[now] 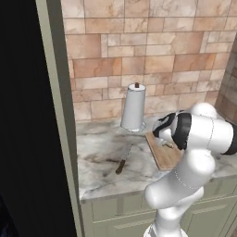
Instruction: Retrieve the fish from the fridge and place it on the cutting board.
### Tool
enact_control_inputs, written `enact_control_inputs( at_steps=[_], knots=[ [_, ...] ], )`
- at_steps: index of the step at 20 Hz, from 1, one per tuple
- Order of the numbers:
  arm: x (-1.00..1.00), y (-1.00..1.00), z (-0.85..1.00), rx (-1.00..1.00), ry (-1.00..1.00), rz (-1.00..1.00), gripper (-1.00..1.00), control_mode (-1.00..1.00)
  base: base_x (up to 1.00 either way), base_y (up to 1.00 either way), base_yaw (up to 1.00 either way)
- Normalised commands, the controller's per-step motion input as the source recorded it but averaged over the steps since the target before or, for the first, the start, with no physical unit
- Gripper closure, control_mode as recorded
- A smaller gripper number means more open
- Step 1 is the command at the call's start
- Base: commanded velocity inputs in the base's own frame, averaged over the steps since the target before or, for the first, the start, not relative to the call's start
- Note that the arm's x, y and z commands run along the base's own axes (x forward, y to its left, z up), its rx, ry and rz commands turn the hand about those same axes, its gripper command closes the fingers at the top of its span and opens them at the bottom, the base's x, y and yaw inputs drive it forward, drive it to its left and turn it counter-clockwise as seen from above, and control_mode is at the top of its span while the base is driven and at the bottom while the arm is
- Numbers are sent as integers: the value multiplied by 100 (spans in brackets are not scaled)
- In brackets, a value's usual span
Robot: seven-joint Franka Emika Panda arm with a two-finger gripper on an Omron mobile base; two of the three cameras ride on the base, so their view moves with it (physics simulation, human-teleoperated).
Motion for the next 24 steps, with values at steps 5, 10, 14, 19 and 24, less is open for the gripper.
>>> enact_control_inputs(
  at_steps=[5,10,14,19,24],
  knots=[
    [9,-6,-24,0,1,0,100,-100,0,0,0],
    [6,0,-27,0,2,0,-100,-100,0,0,0],
    [0,0,-4,0,0,0,-100,-100,0,0,0],
    [-17,3,5,0,-8,0,-100,-100,0,0,0],
    [-32,2,29,0,-13,0,-100,-100,0,0,0]
  ],
)
